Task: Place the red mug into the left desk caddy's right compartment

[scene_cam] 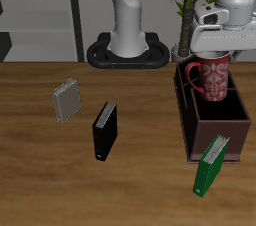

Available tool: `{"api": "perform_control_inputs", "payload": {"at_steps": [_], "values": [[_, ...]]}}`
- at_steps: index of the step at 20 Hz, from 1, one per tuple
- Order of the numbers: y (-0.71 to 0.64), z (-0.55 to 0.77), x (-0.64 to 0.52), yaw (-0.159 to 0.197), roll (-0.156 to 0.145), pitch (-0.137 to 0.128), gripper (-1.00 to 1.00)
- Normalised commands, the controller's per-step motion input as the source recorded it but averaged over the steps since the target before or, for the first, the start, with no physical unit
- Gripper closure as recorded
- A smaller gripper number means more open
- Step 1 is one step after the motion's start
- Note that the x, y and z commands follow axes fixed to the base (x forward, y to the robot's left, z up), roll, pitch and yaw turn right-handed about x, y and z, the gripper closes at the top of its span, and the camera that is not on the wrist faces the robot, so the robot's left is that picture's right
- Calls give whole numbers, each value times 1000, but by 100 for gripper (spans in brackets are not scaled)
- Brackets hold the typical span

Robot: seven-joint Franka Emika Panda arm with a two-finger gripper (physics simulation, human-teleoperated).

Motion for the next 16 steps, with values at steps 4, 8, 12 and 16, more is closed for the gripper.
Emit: {"api": "perform_control_inputs", "payload": {"at_steps": [4, 8, 12, 16], "values": [[130, -115, 4, 4, 3, 18, 100], [186, -160, 7, -27, -8, 25, 100], [66, -123, 40, 0, 2, 19, 100], [41, -290, 109, 12, 1, 36, 100]]}}
